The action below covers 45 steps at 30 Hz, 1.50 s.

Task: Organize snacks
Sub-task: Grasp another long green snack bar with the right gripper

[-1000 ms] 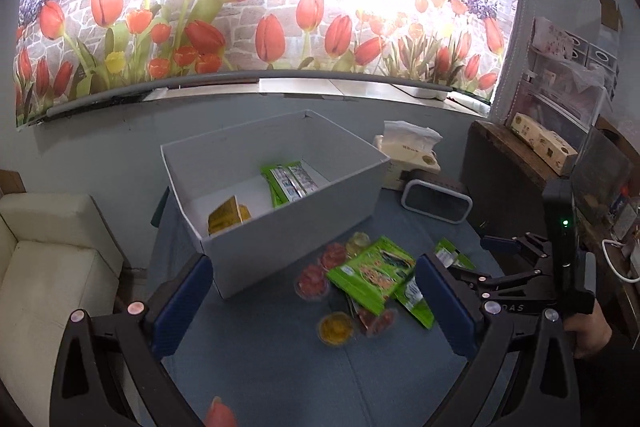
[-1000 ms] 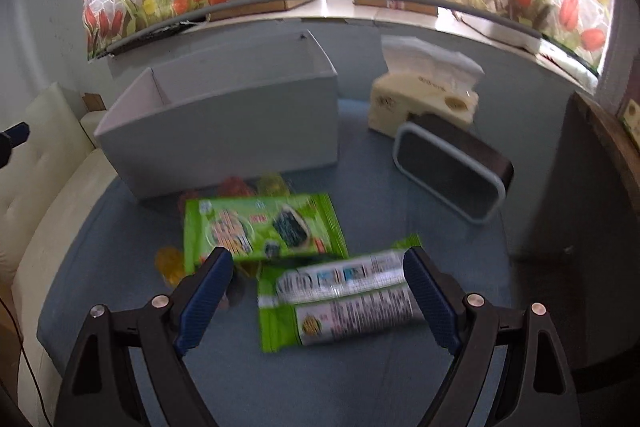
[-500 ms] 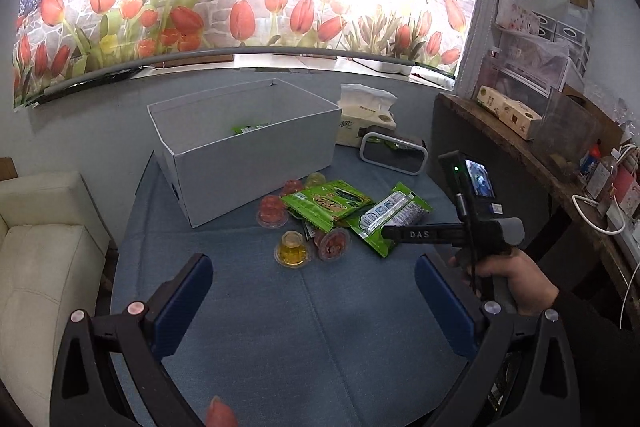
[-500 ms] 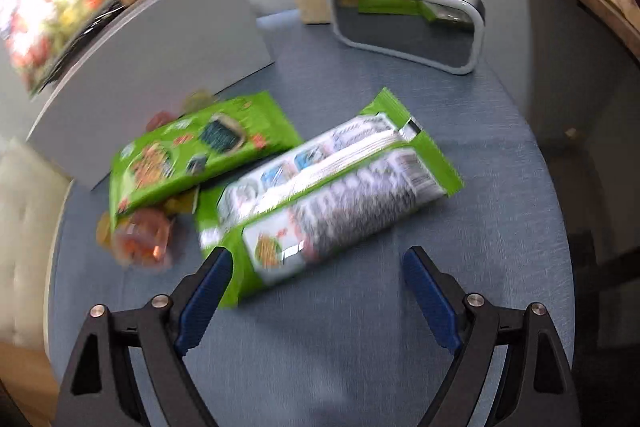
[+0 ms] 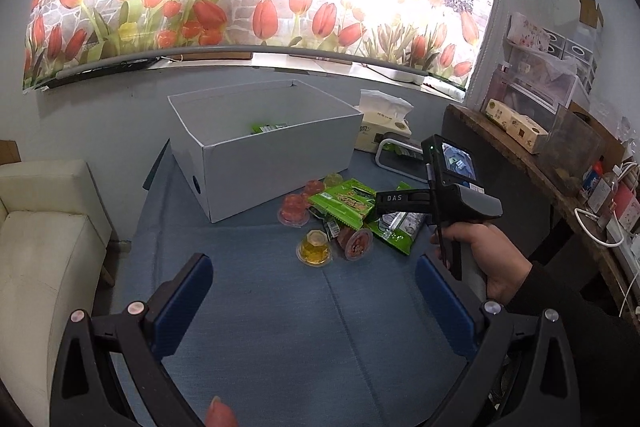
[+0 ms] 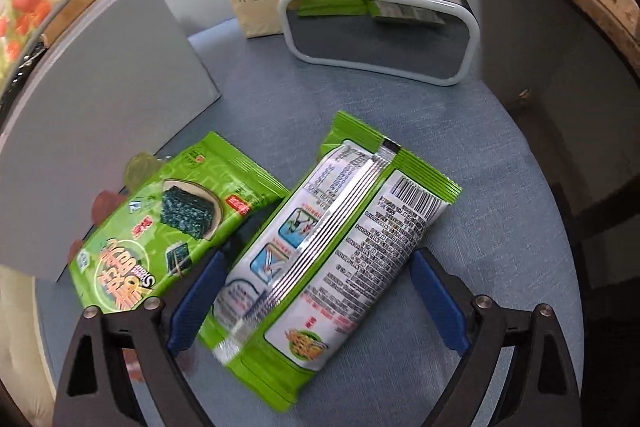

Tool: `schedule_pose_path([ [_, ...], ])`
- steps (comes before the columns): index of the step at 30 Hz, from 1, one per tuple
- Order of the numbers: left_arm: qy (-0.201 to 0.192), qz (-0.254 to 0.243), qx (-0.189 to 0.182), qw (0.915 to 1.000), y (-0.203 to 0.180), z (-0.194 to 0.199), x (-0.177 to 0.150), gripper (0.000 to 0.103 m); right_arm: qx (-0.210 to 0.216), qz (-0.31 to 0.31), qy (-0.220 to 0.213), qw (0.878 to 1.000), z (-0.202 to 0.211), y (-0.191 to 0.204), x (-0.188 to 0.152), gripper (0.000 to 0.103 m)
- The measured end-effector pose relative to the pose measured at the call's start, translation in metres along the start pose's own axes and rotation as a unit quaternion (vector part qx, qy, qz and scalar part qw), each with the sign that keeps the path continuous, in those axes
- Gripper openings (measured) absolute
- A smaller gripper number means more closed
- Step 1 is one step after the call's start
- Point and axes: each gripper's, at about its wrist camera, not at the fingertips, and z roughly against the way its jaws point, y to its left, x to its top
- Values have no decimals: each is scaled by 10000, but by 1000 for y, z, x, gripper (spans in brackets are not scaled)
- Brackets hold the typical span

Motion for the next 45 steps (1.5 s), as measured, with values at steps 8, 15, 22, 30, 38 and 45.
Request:
schedule_pose_path([
  [8, 21, -13, 89, 10000, 6, -4, -3, 103, -545, 267, -214, 9979, -7, 27, -3, 95],
  [15, 65, 67, 67, 9999, 8, -7, -4, 103, -278, 682, -317, 9968, 10, 33, -23, 80],
  [22, 99, -74, 85, 9999, -2, -13, -3, 103, 217, 911, -281, 9952, 27, 14, -55, 77],
  [30, 274, -684, 42, 9973, -34, -59, 16, 103, 644, 1111, -417, 9908, 68, -22, -103, 77],
  [38, 760, -1380, -345, 9869, -78, -159, 47, 103, 901, 1270, -535, 9864, 107, -61, -137, 77],
  [45, 1252, -1609, -280, 9786, -87, -227, 62, 103, 1160, 1225, -592, 9839, 113, -77, -139, 77],
])
